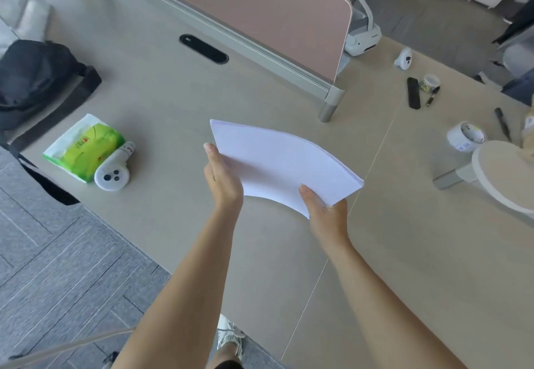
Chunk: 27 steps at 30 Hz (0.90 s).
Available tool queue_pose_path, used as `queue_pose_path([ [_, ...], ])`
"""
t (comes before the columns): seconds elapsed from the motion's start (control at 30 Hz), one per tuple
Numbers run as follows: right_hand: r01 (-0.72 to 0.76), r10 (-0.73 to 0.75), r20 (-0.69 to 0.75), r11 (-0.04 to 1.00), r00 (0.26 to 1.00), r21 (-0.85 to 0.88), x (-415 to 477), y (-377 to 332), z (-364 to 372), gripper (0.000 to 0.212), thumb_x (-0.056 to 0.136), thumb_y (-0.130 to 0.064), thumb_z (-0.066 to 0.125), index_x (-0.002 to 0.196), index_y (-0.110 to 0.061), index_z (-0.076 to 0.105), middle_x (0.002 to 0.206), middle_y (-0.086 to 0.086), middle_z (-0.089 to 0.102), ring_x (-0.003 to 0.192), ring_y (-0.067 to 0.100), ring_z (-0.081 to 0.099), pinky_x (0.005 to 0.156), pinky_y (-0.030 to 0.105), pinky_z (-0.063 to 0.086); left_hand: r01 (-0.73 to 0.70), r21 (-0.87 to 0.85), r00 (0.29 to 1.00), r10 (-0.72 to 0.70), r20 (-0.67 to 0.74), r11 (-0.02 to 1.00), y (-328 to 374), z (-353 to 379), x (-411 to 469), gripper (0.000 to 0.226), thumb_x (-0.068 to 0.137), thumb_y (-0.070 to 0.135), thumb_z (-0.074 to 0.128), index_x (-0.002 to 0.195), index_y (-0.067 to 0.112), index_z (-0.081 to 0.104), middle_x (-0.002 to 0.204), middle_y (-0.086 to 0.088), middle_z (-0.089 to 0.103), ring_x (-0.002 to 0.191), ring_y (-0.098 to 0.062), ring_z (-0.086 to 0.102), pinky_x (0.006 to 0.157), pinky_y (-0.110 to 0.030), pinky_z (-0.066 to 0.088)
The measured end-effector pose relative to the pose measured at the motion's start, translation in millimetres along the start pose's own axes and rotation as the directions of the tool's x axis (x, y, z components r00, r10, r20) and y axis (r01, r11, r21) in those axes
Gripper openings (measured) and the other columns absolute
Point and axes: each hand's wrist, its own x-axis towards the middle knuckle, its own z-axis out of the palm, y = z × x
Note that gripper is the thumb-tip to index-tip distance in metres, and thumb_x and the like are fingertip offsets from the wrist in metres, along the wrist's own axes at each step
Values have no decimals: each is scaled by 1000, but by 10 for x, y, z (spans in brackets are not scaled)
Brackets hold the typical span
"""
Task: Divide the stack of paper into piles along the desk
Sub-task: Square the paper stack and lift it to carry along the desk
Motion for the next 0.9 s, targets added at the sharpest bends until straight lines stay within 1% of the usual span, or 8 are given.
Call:
queue_pose_path([
  [0.1, -24, 26, 41, 998, 999, -49, 37, 38, 22, 21, 91, -12, 69, 98, -32, 69, 98, -13, 75, 97, 0, 69, 81, 16, 51, 64, 4, 997, -64, 37, 998, -45, 13, 137, 44, 105, 47, 21, 80, 18, 44, 78, 1, 41, 59, -6, 40, 59, -18, 36],
  [0.27, -71, 74, 54, 996, 996, -54, 79, 98, 54, 21, 91, -11, 70, 93, -33, 69, 92, -15, 75, 92, 0, 70, 77, 15, 52, 102, 50, 993, -105, 53, 994, -88, 79, 140, 45, 105, 46, 21, 81, 15, 45, 78, -2, 39, 62, -12, 38, 56, -21, 36],
  [0.33, -48, 52, 58, 997, 997, -65, 75, 95, 45, 23, 92, -10, 68, 92, -33, 69, 90, -15, 74, 88, -2, 70, 75, 12, 51, 99, 46, 995, -99, 8, 994, -87, 79, 131, 46, 104, 47, 22, 77, 16, 42, 73, 0, 36, 61, -13, 35, 54, -22, 34],
  [0.47, -81, 88, 81, 994, 993, -78, 96, 95, 22, 18, 93, -16, 67, 86, -32, 70, 83, -19, 74, 81, -6, 69, 71, 13, 52, 152, 124, 984, -138, -115, 981, -80, 49, 107, 50, 101, 54, 24, 63, 21, 21, 60, 7, 24, 55, -15, 26, 57, -29, 26],
  [0.57, -84, 97, 143, 992, 985, -99, 123, -49, 58, 9, 93, -24, 67, 85, -24, 72, 82, -16, 74, 73, -5, 69, 67, 11, 51, 153, 124, 968, -123, -220, 980, 79, 19, 84, 53, 99, 56, 26, 61, 19, 27, 61, 5, 35, 58, -18, 36, 62, -31, 34],
  [0.67, -13, 46, 221, 989, 974, -150, 129, -299, 86, 10, 93, -28, 67, 88, -22, 74, 82, -18, 74, 73, -8, 68, 65, 9, 49, 149, 89, 952, -118, -284, 985, 378, -17, 78, 54, 100, 53, 28, 60, 17, 34, 64, 5, 43, 61, -19, 43, 71, -33, 38],
  [0.8, 152, -93, 346, 977, 934, -147, 105, -607, 117, 12, 92, -26, 69, 81, -29, 73, 78, -22, 75, 78, -1, 70, 67, 15, 51, 111, 44, 926, -87, -367, 993, 750, -99, 93, 55, 99, 56, 27, 78, 12, 52, 85, 3, 57, 94, -26, 55, 91, -39, 44],
  [0.9, 232, -150, 404, 959, 902, -163, 113, -761, 223, 14, 91, -27, 69, 78, -27, 71, 73, -21, 73, 74, 6, 70, 65, 21, 50, 56, -75, 926, -80, -369, 996, 954, -153, 177, 51, 98, 57, 29, 78, 19, 57, 94, 3, 61, 99, -26, 58, 94, -38, 44],
])
